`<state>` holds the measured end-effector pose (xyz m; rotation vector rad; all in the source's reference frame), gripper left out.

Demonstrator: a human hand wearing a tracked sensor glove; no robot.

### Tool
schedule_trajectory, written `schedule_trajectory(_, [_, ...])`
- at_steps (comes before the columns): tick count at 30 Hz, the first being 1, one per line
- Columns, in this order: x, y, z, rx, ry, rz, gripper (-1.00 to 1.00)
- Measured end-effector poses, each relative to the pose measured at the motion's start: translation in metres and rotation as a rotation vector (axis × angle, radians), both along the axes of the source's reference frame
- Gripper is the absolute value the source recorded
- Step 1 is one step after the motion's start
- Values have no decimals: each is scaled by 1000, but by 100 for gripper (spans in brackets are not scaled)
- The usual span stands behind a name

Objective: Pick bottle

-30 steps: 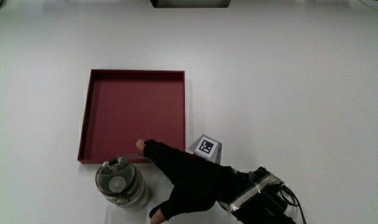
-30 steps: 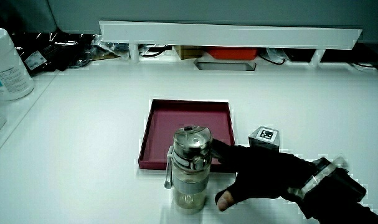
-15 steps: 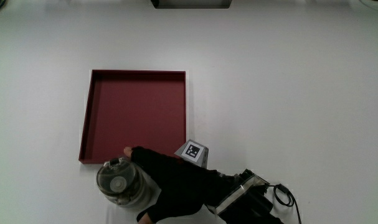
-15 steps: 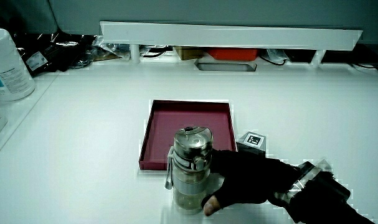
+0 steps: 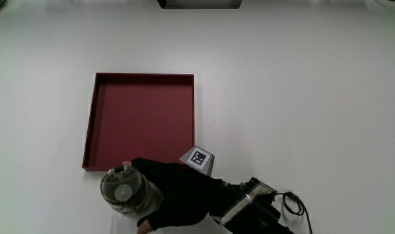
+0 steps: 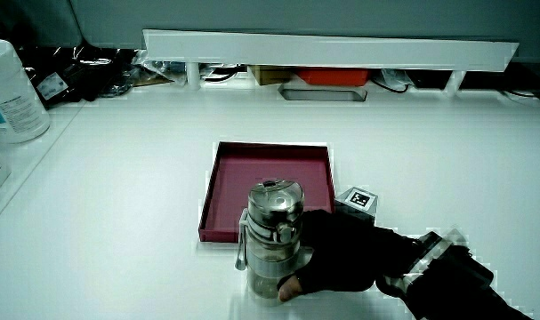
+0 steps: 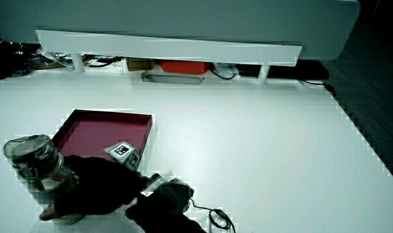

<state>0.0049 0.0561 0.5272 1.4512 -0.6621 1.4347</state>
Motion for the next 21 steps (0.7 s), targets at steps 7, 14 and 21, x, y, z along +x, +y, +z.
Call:
schedule_trajectory(7, [-1, 1, 0, 10, -13, 77, 71])
schedule_trajectory(14, [0, 2, -1, 60, -7, 109, 100])
schedule_trajectory(21, [2, 3, -3, 62, -49, 131, 100])
